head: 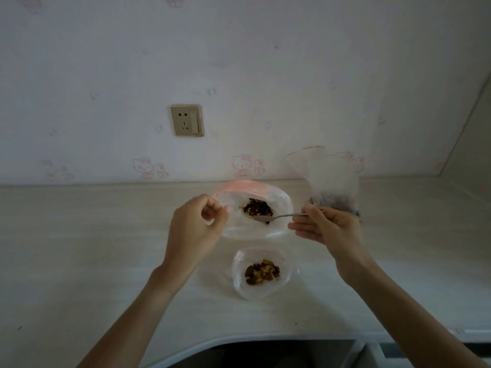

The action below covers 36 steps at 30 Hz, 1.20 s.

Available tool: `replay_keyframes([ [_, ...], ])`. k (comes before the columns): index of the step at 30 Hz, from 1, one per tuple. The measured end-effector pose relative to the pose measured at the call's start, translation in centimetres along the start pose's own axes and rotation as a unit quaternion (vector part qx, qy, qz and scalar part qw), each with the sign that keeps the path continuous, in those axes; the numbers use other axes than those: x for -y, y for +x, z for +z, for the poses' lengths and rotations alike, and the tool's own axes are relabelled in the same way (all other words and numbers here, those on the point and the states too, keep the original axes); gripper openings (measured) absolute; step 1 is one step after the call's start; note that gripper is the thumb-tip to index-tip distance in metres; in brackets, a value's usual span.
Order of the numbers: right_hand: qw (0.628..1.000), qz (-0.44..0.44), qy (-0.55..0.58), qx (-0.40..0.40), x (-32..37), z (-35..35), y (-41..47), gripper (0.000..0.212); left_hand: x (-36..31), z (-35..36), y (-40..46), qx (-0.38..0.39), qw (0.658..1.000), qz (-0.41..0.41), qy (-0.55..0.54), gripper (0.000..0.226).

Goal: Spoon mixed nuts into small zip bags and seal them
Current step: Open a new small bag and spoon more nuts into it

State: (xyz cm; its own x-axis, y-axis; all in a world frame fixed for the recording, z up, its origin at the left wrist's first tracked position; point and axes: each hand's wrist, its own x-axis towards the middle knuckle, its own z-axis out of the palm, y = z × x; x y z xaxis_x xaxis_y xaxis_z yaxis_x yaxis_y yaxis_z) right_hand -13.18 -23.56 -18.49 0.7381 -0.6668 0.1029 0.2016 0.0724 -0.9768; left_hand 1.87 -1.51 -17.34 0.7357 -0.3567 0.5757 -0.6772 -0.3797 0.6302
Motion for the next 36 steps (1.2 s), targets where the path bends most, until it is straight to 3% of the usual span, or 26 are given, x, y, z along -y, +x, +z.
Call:
replay_keyframes([
  [3, 1.0, -0.008, -0.019, -0.016, -1.1, 1.4, 1.4, 0.021, 0.0, 1.0, 2.0, -0.039, 0.992, 0.041, 0.11, 0.026],
  [6, 0.997, -0.018, -0.061, -0.033, -2.3, 2.6, 2.7, 0.023, 0.4, 2.6, 3.9, 0.026, 0.988, -0.028, 0.148, 0.058],
  [8, 0.995, -0.015, -0.091, -0.046, -3.1, 3.2, 3.4, 0.025, 0.8, 3.7, 4.8, 0.072, 0.982, -0.088, 0.15, 0.068],
  [10, 0.992, -0.012, -0.106, -0.06, -3.7, 3.6, 4.0, 0.027, 1.2, 4.4, 5.4, 0.087, 0.979, -0.116, 0.143, 0.058],
  [15, 0.99, -0.021, -0.084, -0.109, -4.7, 4.4, 5.0, 0.023, 1.4, 5.5, 5.5, 0.065, 0.994, -0.067, 0.056, 0.021],
  [20, 0.983, -0.047, -0.144, -0.099, -5.5, 4.9, 5.0, 0.018, 1.4, 6.1, 6.4, 0.092, 0.991, -0.099, -0.015, 0.033],
  [27, 0.974, -0.058, -0.18, -0.126, -5.2, 5.6, 5.2, 0.026, 0.9, 6.1, 7.3, 0.117, 0.973, -0.179, -0.085, 0.033],
  [31, 0.961, -0.052, -0.209, -0.176, -5.2, 6.4, 5.3, 0.035, 1.0, 6.0, 7.3, 0.121, 0.975, -0.172, -0.069, 0.031],
  [36, 0.972, -0.014, -0.163, -0.168, -5.0, 6.3, 5.5, 0.031, 1.6, 6.0, 7.4, 0.119, 0.983, -0.13, -0.041, 0.028],
])
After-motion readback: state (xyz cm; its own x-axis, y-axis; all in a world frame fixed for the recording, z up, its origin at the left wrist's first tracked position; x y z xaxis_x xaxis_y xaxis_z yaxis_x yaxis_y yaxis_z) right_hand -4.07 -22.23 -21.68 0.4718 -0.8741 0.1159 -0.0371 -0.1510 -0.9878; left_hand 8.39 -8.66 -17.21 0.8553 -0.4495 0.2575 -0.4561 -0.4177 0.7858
